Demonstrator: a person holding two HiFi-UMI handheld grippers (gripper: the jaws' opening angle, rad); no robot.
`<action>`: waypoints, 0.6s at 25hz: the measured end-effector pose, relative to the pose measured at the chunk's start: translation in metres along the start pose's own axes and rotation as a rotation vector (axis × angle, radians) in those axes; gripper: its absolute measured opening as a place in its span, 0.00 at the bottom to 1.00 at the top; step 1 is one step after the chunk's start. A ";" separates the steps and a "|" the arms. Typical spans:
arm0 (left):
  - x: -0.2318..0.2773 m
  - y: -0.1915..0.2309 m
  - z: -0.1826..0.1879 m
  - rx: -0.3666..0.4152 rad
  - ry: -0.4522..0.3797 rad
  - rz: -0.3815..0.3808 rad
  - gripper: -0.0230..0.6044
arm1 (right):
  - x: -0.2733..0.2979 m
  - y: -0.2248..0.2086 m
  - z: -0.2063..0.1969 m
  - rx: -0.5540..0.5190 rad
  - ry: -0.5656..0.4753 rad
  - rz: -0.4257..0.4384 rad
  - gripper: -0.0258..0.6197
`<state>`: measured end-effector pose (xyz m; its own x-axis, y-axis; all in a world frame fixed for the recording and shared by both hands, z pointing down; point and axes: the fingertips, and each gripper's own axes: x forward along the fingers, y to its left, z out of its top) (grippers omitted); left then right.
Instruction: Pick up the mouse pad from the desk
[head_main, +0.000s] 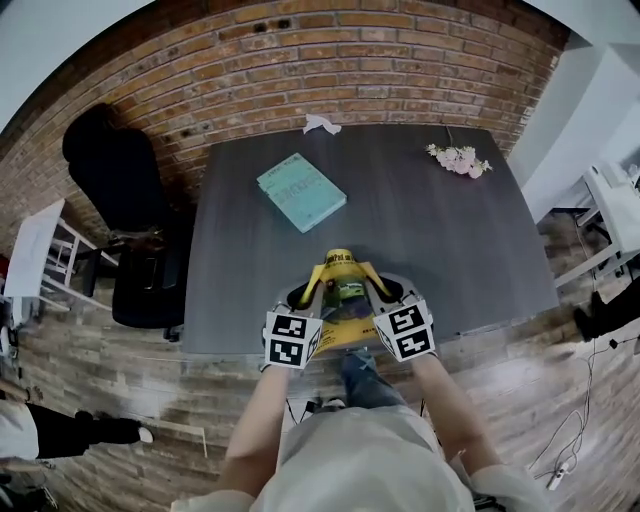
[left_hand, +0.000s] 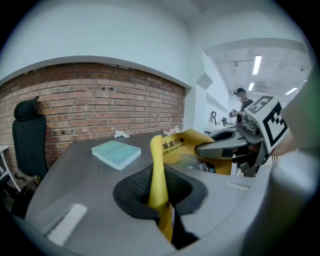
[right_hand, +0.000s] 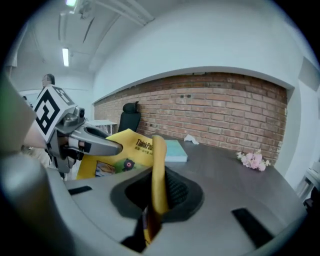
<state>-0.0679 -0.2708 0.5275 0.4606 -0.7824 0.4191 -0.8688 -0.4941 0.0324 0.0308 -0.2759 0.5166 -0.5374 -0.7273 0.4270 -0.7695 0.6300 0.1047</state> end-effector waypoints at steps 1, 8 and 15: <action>-0.007 -0.003 0.002 0.001 -0.012 0.003 0.08 | -0.007 0.003 0.004 -0.009 -0.011 -0.006 0.08; -0.058 -0.024 0.009 0.008 -0.069 0.004 0.08 | -0.055 0.030 0.011 -0.013 -0.051 -0.025 0.08; -0.111 -0.047 -0.002 0.018 -0.099 -0.011 0.08 | -0.102 0.066 0.010 0.001 -0.102 -0.034 0.08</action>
<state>-0.0783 -0.1599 0.4816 0.4867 -0.8098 0.3275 -0.8605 -0.5091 0.0199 0.0316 -0.1623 0.4711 -0.5433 -0.7722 0.3294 -0.7882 0.6043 0.1165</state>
